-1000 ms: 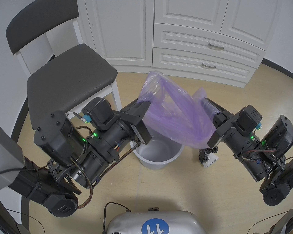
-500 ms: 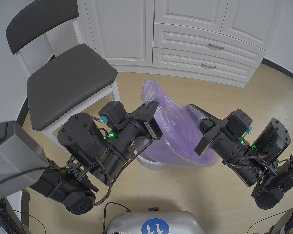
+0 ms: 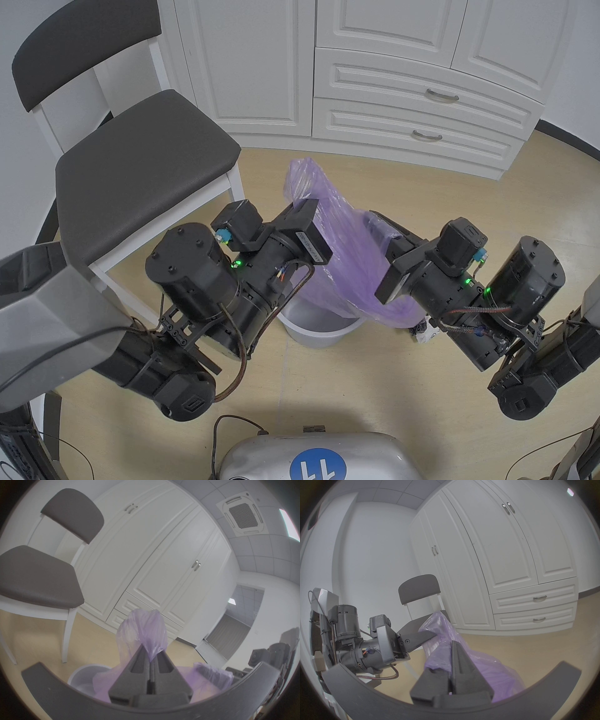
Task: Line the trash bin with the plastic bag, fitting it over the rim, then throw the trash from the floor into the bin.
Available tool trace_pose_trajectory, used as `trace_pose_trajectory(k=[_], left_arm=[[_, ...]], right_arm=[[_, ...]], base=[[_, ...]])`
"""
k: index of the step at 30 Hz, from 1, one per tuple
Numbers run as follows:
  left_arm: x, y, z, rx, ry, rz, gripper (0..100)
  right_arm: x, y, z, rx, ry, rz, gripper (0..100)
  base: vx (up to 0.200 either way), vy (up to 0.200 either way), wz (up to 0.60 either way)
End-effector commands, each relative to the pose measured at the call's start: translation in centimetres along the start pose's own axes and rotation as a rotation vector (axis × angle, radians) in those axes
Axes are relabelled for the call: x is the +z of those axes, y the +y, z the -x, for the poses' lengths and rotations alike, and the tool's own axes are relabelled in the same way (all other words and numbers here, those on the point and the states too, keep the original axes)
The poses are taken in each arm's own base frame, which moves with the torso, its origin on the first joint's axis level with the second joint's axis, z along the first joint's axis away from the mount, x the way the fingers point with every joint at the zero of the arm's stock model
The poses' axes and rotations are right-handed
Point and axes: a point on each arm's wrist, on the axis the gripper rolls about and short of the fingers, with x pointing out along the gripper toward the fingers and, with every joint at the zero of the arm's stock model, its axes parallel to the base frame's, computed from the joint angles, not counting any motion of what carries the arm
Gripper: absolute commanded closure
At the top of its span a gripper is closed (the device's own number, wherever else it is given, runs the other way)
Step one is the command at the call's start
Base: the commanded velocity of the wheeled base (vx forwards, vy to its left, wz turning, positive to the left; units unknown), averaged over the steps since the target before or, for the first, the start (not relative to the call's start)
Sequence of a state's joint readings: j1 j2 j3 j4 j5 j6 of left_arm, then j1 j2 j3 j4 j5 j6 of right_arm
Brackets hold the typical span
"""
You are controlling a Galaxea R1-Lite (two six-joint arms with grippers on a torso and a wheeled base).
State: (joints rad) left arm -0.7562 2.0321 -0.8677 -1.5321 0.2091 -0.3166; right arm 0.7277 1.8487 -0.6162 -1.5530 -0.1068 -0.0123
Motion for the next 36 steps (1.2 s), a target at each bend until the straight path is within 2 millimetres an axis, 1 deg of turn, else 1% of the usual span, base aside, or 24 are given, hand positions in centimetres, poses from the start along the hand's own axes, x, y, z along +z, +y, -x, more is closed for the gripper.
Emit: trace_pose_trajectory(k=[1, 7, 9, 10, 11, 13, 15, 20, 23, 34, 36], left_arm=[[-0.9, 1.2, -1.3, 0.047, -0.022, 0.015, 100], [-1.2, 1.4, -1.5, 0.051, -0.017, 0.013, 100], [-2.1, 1.6, -2.1, 0.058, -0.016, 0.013, 100], [-2.1, 1.6, -2.1, 0.058, -0.016, 0.013, 100], [-2.7, 1.8, -2.3, 0.079, -0.016, 0.009, 100], [-3.1, 2.0, -2.4, 0.089, -0.011, 0.006, 100], [-3.1, 1.9, -2.4, 0.089, -0.013, 0.006, 100], [-3.0, 2.3, -2.4, 0.102, -0.009, -0.013, 100], [-3.4, 2.6, -2.5, 0.121, 0.026, -0.048, 100], [-3.5, 3.1, -2.4, 0.156, 0.045, -0.073, 100], [-3.7, 3.6, -2.4, 0.174, 0.074, -0.115, 100]], right_arm=[[-1.0, -0.3, -1.4, -0.022, -0.013, -0.026, 100], [-1.3, -0.5, -2.2, -0.03, -0.023, -0.066, 100], [-2.0, -0.8, -2.5, -0.041, -0.01, -0.065, 100], [-2.0, -0.8, -2.5, -0.041, -0.01, -0.065, 100], [-2.5, -0.8, -2.6, -0.043, 0.002, -0.063, 100], [-2.9, -0.9, -2.8, -0.046, 0.01, -0.063, 100], [-3.0, -0.9, -2.9, -0.046, 0.01, -0.065, 100], [-3.9, -1.0, -3.2, -0.049, 0.028, -0.065, 100], [-4.5, -0.9, -3.3, -0.048, 0.041, -0.07, 100], [-5.6, -0.8, -3.6, -0.048, 0.063, -0.073, 100], [-6.5, -0.7, -3.8, -0.047, 0.081, -0.071, 100]], base=[[0.0, 0.0, 0.0], [0.0, 0.0, 0.0], [0.0, 0.0, 0.0], [0.0, 0.0, 0.0], [0.0, 0.0, 0.0], [0.0, 0.0, 0.0], [0.0, 0.0, 0.0], [0.0, 0.0, 0.0], [0.0, 0.0, 0.0], [0.0, 0.0, 0.0], [0.0, 0.0, 0.0]])
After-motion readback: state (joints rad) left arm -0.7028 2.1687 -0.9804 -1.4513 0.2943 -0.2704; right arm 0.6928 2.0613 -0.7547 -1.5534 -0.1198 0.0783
